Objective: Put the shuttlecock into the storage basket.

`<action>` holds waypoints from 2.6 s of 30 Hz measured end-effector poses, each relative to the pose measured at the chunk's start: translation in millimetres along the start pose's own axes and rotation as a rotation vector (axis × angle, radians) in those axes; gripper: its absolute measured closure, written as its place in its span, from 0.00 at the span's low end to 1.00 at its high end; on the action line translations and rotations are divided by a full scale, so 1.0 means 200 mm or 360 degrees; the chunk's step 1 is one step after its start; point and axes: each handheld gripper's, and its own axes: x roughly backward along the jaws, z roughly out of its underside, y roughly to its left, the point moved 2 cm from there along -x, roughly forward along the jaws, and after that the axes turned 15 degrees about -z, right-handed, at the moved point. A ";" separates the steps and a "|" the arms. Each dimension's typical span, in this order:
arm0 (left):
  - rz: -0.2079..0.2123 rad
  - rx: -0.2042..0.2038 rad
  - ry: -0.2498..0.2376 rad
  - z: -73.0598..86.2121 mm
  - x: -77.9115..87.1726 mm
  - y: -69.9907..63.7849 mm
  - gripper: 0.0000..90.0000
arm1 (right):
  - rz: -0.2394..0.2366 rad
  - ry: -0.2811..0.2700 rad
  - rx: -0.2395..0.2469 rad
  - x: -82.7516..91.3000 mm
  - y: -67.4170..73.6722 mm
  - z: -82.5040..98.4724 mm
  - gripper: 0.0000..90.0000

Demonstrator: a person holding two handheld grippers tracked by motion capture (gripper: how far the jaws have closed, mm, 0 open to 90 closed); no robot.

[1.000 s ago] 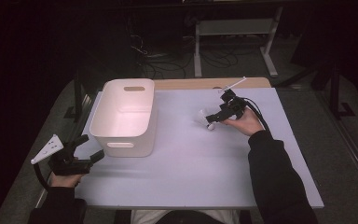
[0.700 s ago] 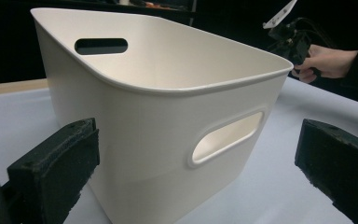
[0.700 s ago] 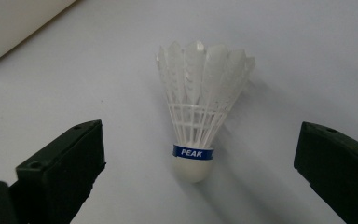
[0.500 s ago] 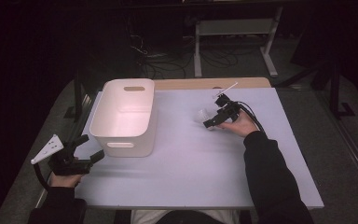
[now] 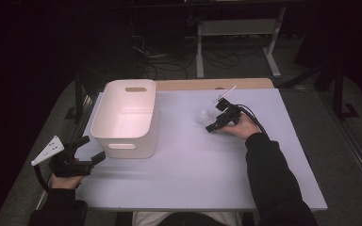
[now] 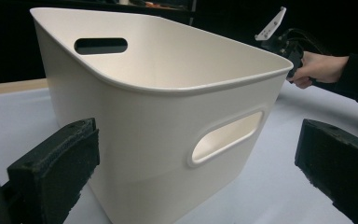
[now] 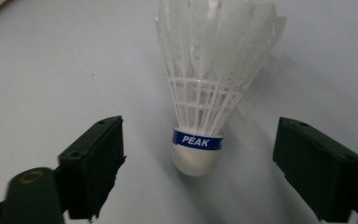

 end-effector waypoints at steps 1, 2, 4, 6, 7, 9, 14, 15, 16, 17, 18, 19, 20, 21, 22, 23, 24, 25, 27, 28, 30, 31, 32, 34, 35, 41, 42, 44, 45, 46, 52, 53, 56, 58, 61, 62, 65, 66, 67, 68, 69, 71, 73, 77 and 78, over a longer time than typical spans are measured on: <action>0.0000 0.0001 0.0000 0.00 0.00 0.00 0.00 | -0.0021 0.0000 0.0000 0.00 0.00 0.00 0.26; 0.0000 0.0002 0.0001 0.00 0.00 0.00 0.00 | -0.0025 0.0001 -0.0005 0.00 -0.01 0.00 0.27; 0.0000 0.0003 0.0001 0.00 0.00 0.00 0.00 | -0.0056 0.0002 -0.0009 0.01 -0.02 0.00 0.34; 0.0000 0.0000 0.0002 0.00 0.00 0.00 0.00 | -0.0071 0.0007 -0.0012 0.01 -0.03 0.01 0.37; 0.0000 0.0000 0.0002 0.00 0.00 0.00 0.00 | -0.0071 0.0007 -0.0012 0.01 -0.03 0.01 0.37; 0.0000 0.0000 0.0002 0.00 0.00 0.00 0.00 | -0.0077 0.0013 -0.0017 0.02 -0.03 0.01 0.41; 0.0000 0.0000 0.0002 0.00 0.00 0.00 0.00 | -0.0075 0.0011 0.0004 0.01 -0.03 0.01 0.48; 0.0000 0.0000 0.0002 0.00 0.00 0.00 0.00 | -0.0073 0.0009 0.0004 0.01 -0.03 0.01 0.49; 0.0000 -0.0002 0.0002 0.00 0.00 0.00 0.00 | -0.0073 0.0010 0.0009 0.01 -0.03 0.00 0.50; -0.0001 -0.0002 0.0002 0.00 0.00 0.00 0.00 | -0.0071 0.0011 0.0014 0.00 -0.03 0.00 0.51; -0.0001 -0.0002 0.0002 0.00 0.00 0.00 0.00 | -0.0071 0.0012 0.0016 0.00 -0.02 0.00 0.52; -0.0001 0.0000 0.0002 0.00 0.00 0.00 0.00 | -0.0067 0.0014 0.0019 0.00 -0.02 0.00 0.52; 0.0000 0.0000 0.0003 0.00 0.00 0.00 0.00 | -0.0066 0.0021 0.0024 -0.01 -0.02 -0.01 0.53; 0.0000 -0.0001 0.0002 0.00 0.00 0.00 0.00 | -0.0058 0.0028 0.0025 -0.01 -0.02 -0.01 0.53; -0.0001 -0.0001 0.0002 0.00 0.00 0.00 0.00 | -0.0056 0.0033 0.0025 -0.02 -0.02 -0.01 0.54; 0.0000 -0.0002 0.0002 0.00 0.00 0.00 0.00 | -0.0048 0.0040 0.0025 -0.02 -0.02 -0.02 0.55; 0.0000 -0.0003 0.0002 0.00 0.00 0.00 0.00 | -0.0043 0.0046 0.0025 -0.03 -0.02 -0.02 0.57; 0.0001 -0.0002 0.0002 0.00 0.00 0.00 0.00 | -0.0044 0.0051 0.0026 -0.03 -0.02 -0.02 0.59; 0.0001 -0.0001 0.0002 0.00 0.00 0.00 0.00 | -0.0036 0.0057 0.0035 -0.03 -0.02 -0.03 0.65; 0.0002 -0.0001 0.0000 0.00 0.00 0.00 0.00 | -0.0042 0.0061 0.0034 -0.04 -0.01 -0.03 0.67; 0.0002 -0.0002 0.0002 0.00 0.00 0.00 0.00 | -0.0034 0.0072 0.0039 -0.04 -0.01 -0.03 0.70; 0.0002 -0.0001 0.0002 0.00 0.00 0.00 0.00 | -0.0027 0.0075 0.0049 -0.04 -0.01 -0.03 0.70; 0.0002 -0.0002 0.0002 0.00 0.00 0.00 0.00 | -0.0016 0.0076 0.0055 -0.04 -0.01 -0.04 0.71; 0.0001 -0.0001 0.0000 0.00 0.00 0.00 0.00 | -0.0007 0.0078 0.0053 -0.04 -0.01 -0.04 0.71; 0.0001 -0.0001 0.0000 0.00 0.00 0.00 0.00 | -0.0006 0.0075 0.0056 -0.04 -0.01 -0.04 0.71; 0.0001 -0.0001 0.0002 0.00 0.00 0.00 0.00 | 0.0002 0.0058 0.0059 -0.02 0.00 -0.04 0.71; 0.0000 0.0000 0.0000 0.00 0.00 0.00 0.00 | 0.0002 0.0058 0.0059 -0.02 0.00 -0.04 0.71; -0.0001 0.0000 0.0000 0.00 0.00 0.00 0.00 | 0.0009 0.0025 0.0062 0.02 0.01 -0.04 0.71; 0.0000 -0.0002 0.0002 0.00 0.00 0.00 0.00 | 0.0009 0.0025 0.0062 0.02 0.01 -0.04 0.71; 0.0000 0.0000 0.0003 0.00 0.00 0.00 0.00 | 0.0006 0.0007 0.0066 0.03 0.01 -0.05 0.71; -0.0001 0.0001 0.0002 0.00 0.00 0.00 0.00 | 0.0009 -0.0024 0.0070 0.07 0.03 -0.05 0.71; 0.0000 0.0001 0.0003 0.00 0.00 0.00 0.00 | 0.0006 -0.0024 0.0073 0.08 0.03 -0.05 0.71; -0.0001 0.0002 0.0001 0.00 0.00 0.00 0.00 | 0.0014 -0.0033 0.0089 0.10 0.04 -0.05 0.71; 0.0000 0.0001 0.0001 0.00 0.00 0.00 0.00 | 0.0020 -0.0041 0.0092 0.12 0.05 -0.05 0.71; -0.0001 0.0000 0.0002 0.00 0.00 0.00 0.00 | 0.0019 -0.0053 0.0090 0.14 0.06 -0.05 0.71; -0.0001 0.0000 0.0002 0.00 0.00 0.00 0.00 | 0.0019 -0.0053 0.0090 0.14 0.06 -0.05 0.71; -0.0002 0.0001 0.0003 0.00 0.00 0.00 0.00 | 0.0019 -0.0075 0.0112 0.19 0.09 -0.06 0.71; -0.0002 0.0001 0.0002 0.00 0.00 0.00 0.00 | 0.0019 -0.0083 0.0115 0.20 0.10 -0.06 0.71; -0.0003 0.0002 0.0002 0.00 0.00 0.00 0.00 | 0.0022 -0.0085 0.0120 0.22 0.10 -0.07 0.71; -0.0003 0.0001 0.0002 0.00 0.00 0.00 0.00 | 0.0024 -0.0089 0.0128 0.23 0.11 -0.07 0.71; -0.0003 0.0001 0.0002 0.00 0.00 0.00 0.00 | 0.0024 -0.0089 0.0128 0.23 0.11 -0.07 0.71; -0.0002 0.0004 0.0001 0.00 0.00 0.00 0.00 | 0.0032 -0.0090 0.0136 0.26 0.14 -0.08 0.71; -0.0002 0.0004 0.0001 0.00 0.00 0.00 0.00 | 0.0034 -0.0086 0.0141 0.26 0.15 -0.08 0.71; -0.0003 0.0006 -0.0001 0.00 0.00 0.00 0.00 | 0.0024 -0.0104 0.0164 0.30 0.19 -0.11 0.71; -0.0003 0.0006 -0.0001 0.00 0.00 0.00 0.00 | 0.0027 -0.0107 0.0176 0.30 0.20 -0.12 0.71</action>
